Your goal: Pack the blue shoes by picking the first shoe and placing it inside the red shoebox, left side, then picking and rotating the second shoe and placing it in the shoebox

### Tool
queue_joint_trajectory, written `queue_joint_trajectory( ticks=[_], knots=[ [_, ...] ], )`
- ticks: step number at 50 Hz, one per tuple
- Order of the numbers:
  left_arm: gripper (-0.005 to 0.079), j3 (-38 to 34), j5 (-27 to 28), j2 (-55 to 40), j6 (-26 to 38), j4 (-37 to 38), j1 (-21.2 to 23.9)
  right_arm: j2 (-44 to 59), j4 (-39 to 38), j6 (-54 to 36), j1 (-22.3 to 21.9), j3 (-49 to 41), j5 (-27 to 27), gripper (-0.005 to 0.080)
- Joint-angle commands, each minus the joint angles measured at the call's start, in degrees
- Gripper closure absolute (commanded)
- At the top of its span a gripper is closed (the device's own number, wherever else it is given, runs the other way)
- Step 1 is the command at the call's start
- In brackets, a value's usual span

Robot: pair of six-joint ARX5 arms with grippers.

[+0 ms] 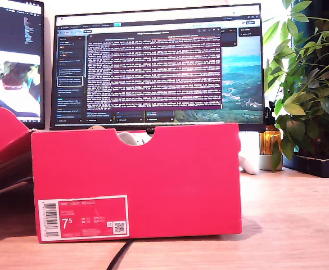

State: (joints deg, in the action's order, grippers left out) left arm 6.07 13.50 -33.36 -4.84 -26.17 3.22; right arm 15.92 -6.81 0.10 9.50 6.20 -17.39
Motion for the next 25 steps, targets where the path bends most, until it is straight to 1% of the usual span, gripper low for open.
queue_joint_trajectory(
  ticks=[1,7,17,21,25],
  knots=[
    [0.0762,-1.9,0.2,0.2,0.4,-0.5,-0.2,-1.7,1.7,-1.1,0.1,-2.3,-0.5,0.0765],
    [0.0762,-2.6,0.2,0.2,0.4,-1.7,-0.2,-6.1,5.1,-2.0,0.0,-2.3,-1.7,0.0765],
    [0.0762,-2.8,0.6,0.5,0.0,-2.6,0.1,-14.5,11.1,0.3,-2.8,-2.4,-7.8,0.0765],
    [0.0762,-2.8,1.3,0.9,-0.2,-2.6,0.5,-15.8,11.9,1.7,-4.7,-2.5,-8.2,0.0765],
    [0.0762,-2.8,1.3,1.0,-0.1,-2.6,1.0,-15.9,12.8,1.9,-5.9,-2.8,-6.8,0.0765]
  ],
)
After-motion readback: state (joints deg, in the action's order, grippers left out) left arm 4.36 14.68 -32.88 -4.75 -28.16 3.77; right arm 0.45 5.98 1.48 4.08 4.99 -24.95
